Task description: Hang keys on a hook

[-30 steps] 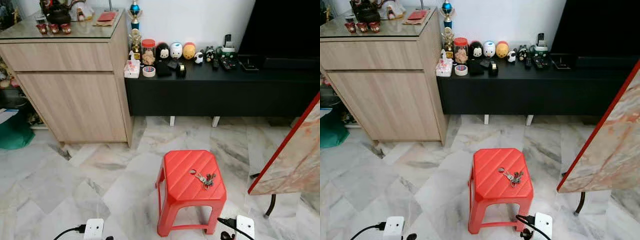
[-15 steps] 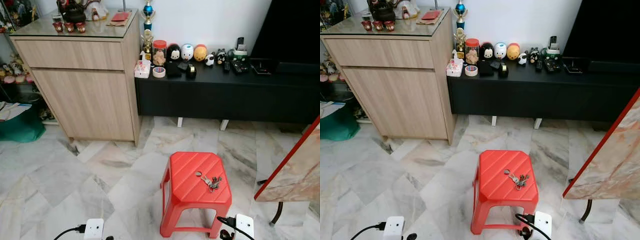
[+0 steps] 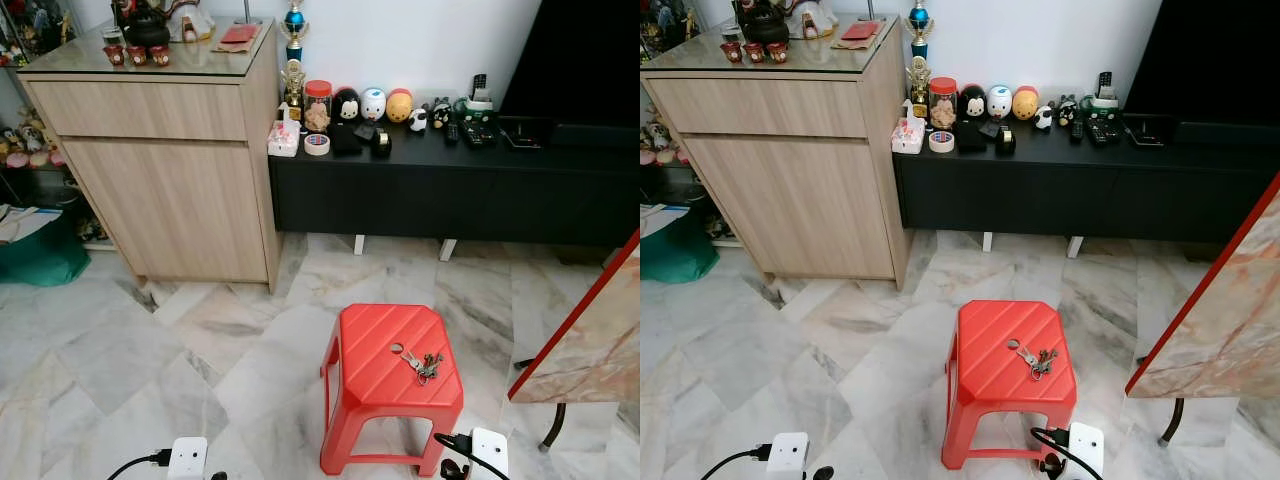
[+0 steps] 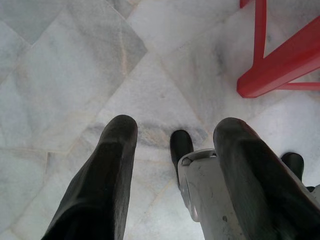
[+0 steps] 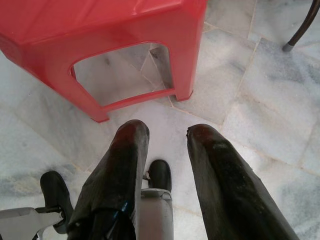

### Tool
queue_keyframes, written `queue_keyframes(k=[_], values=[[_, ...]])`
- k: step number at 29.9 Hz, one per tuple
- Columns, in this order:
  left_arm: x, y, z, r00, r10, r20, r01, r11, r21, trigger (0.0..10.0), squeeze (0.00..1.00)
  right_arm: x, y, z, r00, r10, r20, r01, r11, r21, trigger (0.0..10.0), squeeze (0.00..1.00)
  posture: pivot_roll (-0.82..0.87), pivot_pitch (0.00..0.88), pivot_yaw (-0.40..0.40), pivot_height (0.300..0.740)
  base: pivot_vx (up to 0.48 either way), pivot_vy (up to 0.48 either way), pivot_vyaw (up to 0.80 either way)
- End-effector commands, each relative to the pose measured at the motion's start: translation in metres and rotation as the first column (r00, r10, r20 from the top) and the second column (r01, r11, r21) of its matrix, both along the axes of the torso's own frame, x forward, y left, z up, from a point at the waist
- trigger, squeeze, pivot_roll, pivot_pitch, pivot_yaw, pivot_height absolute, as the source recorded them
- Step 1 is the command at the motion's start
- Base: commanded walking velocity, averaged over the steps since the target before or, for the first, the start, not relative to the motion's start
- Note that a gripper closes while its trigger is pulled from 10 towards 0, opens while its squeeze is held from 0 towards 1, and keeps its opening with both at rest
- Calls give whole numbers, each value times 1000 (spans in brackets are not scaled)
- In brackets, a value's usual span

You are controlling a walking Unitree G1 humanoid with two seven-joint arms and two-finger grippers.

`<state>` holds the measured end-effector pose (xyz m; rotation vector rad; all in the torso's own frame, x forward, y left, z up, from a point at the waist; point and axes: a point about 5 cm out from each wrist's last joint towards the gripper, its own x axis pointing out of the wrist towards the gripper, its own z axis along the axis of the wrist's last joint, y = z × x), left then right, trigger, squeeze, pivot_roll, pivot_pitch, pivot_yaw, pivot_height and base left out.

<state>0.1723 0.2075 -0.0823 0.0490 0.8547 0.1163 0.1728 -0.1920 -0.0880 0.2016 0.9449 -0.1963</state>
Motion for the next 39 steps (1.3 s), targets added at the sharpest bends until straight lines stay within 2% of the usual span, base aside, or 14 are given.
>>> queue_keyframes(k=[1, 6, 23, 30, 39], values=[[-2, -1, -1, 1000, 9, -5, -9, 1000, -9, 10000, 0, 0, -3, 1, 1000, 8, 5, -8, 1000, -8, 10000, 0, 34, 0, -51, 740, 240, 0, 0], [-2, 0, -1, 1000, 10, -3, -10, 1000, -9, 10000, 0, 1, -3, 1, 1000, 11, 12, -11, 1000, -8, 10000, 0, 34, 0, -50, 740, 256, 0, 336], [-2, 0, -1, 1000, 7, -2, -7, 1000, -9, 10000, 0, 2, -3, 2, 1000, 22, 18, -22, 1000, -13, 10000, 0, 35, 0, -48, 740, 289, 0, 0], [-2, 0, -1, 1000, 9, 1, -9, 1000, -8, 10000, 0, 2, -2, 2, 999, 42, 26, -42, 999, -18, 10000, 0, 35, 0, -49, 740, 284, 0, 381], [-2, 0, 0, 1000, 9, 10, -9, 1000, -7, 10000, 0, 3, -3, 3, 999, 22, 48, -21, 1000, -14, 10000, 0, 35, 0, -49, 740, 0, 0, 0]])
